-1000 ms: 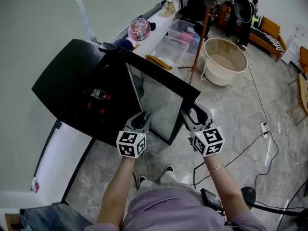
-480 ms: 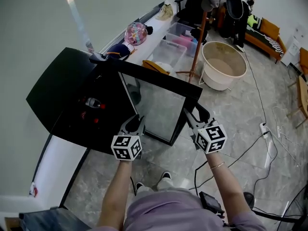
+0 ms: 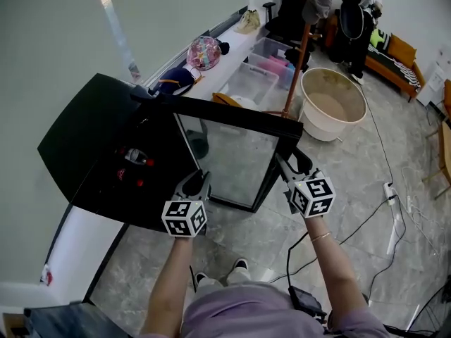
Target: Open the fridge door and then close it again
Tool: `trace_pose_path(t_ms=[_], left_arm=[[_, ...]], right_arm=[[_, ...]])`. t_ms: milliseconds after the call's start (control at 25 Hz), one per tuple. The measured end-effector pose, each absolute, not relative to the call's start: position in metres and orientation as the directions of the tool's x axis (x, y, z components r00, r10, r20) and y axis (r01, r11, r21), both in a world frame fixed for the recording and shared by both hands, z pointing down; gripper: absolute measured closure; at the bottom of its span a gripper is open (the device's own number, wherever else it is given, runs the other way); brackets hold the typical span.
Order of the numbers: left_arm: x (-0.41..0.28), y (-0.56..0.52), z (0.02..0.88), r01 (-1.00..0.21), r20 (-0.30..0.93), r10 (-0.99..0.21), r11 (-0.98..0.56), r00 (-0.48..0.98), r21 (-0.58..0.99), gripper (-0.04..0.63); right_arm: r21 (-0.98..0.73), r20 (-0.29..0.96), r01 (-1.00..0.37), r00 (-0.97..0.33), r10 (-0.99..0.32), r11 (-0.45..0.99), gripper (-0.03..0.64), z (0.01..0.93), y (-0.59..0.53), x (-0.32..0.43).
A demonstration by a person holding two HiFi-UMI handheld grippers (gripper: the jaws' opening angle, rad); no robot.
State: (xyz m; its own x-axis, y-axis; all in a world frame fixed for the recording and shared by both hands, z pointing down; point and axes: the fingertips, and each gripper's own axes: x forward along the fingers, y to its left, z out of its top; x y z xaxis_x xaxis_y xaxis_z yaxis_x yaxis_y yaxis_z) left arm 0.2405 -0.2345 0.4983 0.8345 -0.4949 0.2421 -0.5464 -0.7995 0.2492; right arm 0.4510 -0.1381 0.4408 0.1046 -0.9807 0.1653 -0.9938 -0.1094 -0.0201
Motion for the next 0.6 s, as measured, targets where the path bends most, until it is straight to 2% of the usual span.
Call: trace_pose_path(t_ms=[600], left_arm=[[0.246,-0.247,0.505,-0.57,0.247,-0.518,-0.783,0.819,0.25,0.517]], right_arm=[[-0.015,0.183,-0.989,0.139,-0.973,-0.144,0.403,0.446,-0.171,0.484]])
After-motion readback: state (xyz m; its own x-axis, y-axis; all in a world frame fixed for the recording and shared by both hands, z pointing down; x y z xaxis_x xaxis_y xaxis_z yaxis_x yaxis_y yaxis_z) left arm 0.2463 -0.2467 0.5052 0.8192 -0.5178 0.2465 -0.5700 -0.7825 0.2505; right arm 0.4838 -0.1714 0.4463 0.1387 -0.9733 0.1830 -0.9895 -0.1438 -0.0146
